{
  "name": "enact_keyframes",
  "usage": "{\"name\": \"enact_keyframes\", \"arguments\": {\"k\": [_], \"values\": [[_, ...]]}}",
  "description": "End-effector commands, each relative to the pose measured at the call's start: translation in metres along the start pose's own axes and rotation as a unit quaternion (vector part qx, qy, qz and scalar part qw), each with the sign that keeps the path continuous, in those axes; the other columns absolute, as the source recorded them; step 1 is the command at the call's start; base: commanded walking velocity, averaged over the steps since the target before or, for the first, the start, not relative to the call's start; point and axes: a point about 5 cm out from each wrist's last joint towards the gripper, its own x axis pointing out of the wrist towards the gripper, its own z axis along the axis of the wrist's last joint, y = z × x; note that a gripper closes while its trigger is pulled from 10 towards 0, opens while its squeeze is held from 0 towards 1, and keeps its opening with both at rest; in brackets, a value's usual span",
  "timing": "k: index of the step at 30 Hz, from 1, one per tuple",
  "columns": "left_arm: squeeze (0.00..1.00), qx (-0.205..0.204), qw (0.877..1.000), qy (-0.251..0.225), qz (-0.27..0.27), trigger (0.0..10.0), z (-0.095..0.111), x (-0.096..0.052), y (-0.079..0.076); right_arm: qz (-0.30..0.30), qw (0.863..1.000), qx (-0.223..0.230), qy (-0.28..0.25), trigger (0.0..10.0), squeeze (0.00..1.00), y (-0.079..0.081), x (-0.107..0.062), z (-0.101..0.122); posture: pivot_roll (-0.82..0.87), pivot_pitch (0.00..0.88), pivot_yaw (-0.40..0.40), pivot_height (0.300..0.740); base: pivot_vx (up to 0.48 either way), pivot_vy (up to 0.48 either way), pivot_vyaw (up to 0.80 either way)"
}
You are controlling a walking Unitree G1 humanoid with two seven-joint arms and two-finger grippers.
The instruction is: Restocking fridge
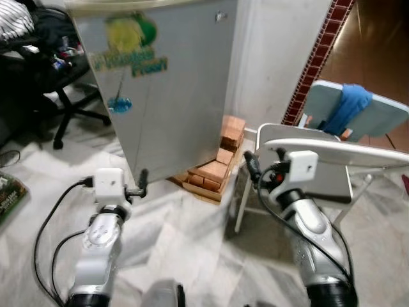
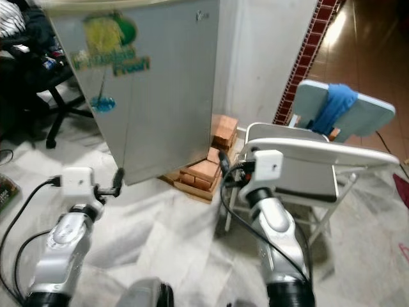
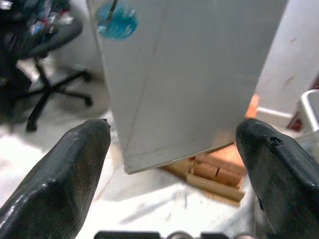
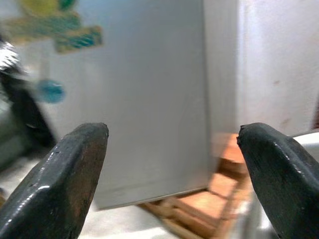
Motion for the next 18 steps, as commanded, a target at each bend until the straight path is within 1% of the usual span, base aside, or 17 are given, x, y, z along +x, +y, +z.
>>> {"name": "enact_keyframes", "arguments": {"k": [1, 2, 3, 5, 6, 8, 9, 10, 11, 12, 13, 14, 15, 16, 17, 18], "values": [[0.00, 0.007, 0.999, -0.007, -0.040, 10.0, 0.001, -0.001, -0.013, 0.003, 1.000, -0.004, 0.013, 10.0, 0.00, -0.005, -0.009, -0.001, 0.03, 0.054, 0.070, 0.740, 0.000, 0.480, 0.00], [0.00, 0.010, 0.999, -0.008, -0.042, 10.0, 0.001, -0.001, -0.014, 0.005, 1.000, -0.008, 0.014, 10.0, 0.00, -0.004, -0.010, -0.001, 0.03, 0.054, 0.070, 0.740, 0.000, 0.480, 0.00], [0.00, 0.016, 0.999, -0.015, -0.044, 10.0, 0.004, 0.000, -0.016, 0.004, 0.999, -0.026, 0.032, 10.0, 0.00, -0.005, -0.021, -0.006, 0.02, 0.043, 0.082, 0.740, 0.000, 0.480, 0.00], [0.00, 0.017, 0.999, -0.016, -0.044, 10.0, 0.005, 0.001, -0.016, 0.003, 0.999, -0.030, 0.035, 10.0, 0.00, -0.005, -0.023, -0.007, 0.02, 0.043, 0.082, 0.740, 0.000, 0.480, 0.00], [0.00, 0.016, 0.999, -0.015, -0.043, 10.0, 0.005, 0.001, -0.014, -0.005, 0.998, -0.038, 0.045, 10.0, 0.00, -0.006, -0.025, -0.010, 0.01, 0.036, 0.089, 0.740, 0.000, 0.480, 0.00], [0.00, 0.028, 0.999, -0.023, -0.035, 10.0, 0.006, 0.003, -0.011, -0.036, 0.995, -0.076, 0.057, 10.0, 0.00, -0.010, -0.028, -0.015, -0.01, 0.031, 0.095, 0.740, 0.000, 0.480, 0.00], [0.00, 0.037, 0.998, -0.030, -0.039, 10.0, 0.007, 0.004, -0.010, -0.077, 0.990, -0.099, 0.058, 10.0, 0.00, -0.016, -0.031, -0.015, -0.01, 0.025, 0.092, 0.740, 0.000, 0.480, 0.00], [0.00, 0.037, 0.998, -0.030, -0.039, 10.0, 0.007, 0.004, -0.010, -0.077, 0.990, -0.099, 0.058, 10.0, 0.00, -0.016, -0.031, -0.015, -0.01, 0.025, 0.092, 0.740, 0.000, 0.480, 0.00], [0.00, 0.050, 0.997, -0.043, -0.040, 10.0, 0.011, 0.005, -0.011, -0.088, 0.991, -0.093, 0.042, 10.0, 0.00, -0.018, -0.030, -0.012, -0.01, 0.020, 0.085, 0.740, 0.000, 0.480, 0.00], [0.00, 0.054, 0.997, -0.047, -0.039, 10.0, 0.012, 0.005, -0.011, -0.087, 0.992, -0.089, 0.037, 10.0, 0.00, -0.019, -0.030, -0.011, -0.01, 0.020, 0.085, 0.740, 0.000, 0.480, 0.00], [0.00, 0.056, 0.996, -0.052, -0.039, 10.0, 0.014, 0.006, -0.011, -0.107, 0.990, -0.086, 0.030, 10.0, 0.00, -0.023, -0.030, -0.008, 0.00, 0.015, 0.079, 0.740, 0.000, 0.480, 0.00], [0.00, 0.054, 0.996, -0.061, -0.036, 10.0, 0.018, 0.006, -0.011, -0.164, 0.983, -0.083, 0.019, 10.0, 0.00, -0.032, -0.029, -0.004, 0.00, 0.013, 0.076, 0.740, 0.000, 0.480, 0.00], [0.00, 0.052, 0.996, -0.064, -0.033, 10.0, 0.020, 0.006, -0.011, -0.188, 0.978, -0.085, 0.016, 10.0, 0.00, -0.035, -0.029, -0.003, 0.00, 0.011, 0.073, 0.740, 0.000, 0.480, 0.00], [0.00, 0.052, 0.996, -0.064, -0.033, 10.0, 0.020, 0.006, -0.011, -0.188, 0.978, -0.085, 0.016, 10.0, 0.00, -0.035, -0.029, -0.003, 0.00, 0.011, 0.073, 0.740, 0.000, 0.480, 0.00], [0.00, 0.049, 0.996, -0.070, -0.031, 10.0, 0.024, 0.007, -0.011, -0.180, 0.978, -0.100, -0.006, 10.0, 0.00, -0.036, -0.028, 0.003, 0.00, 0.007, 0.062, 0.740, 0.000, 0.480, 0.00], [0.00, 0.048, 0.996, -0.074, -0.031, 10.0, 0.026, 0.008, -0.012, -0.182, 0.978, -0.096, -0.013, 10.0, 0.00, -0.036, -0.027, 0.005, 0.00, 0.007, 0.061, 0.740, 0.000, 0.480, 0.00]]}}
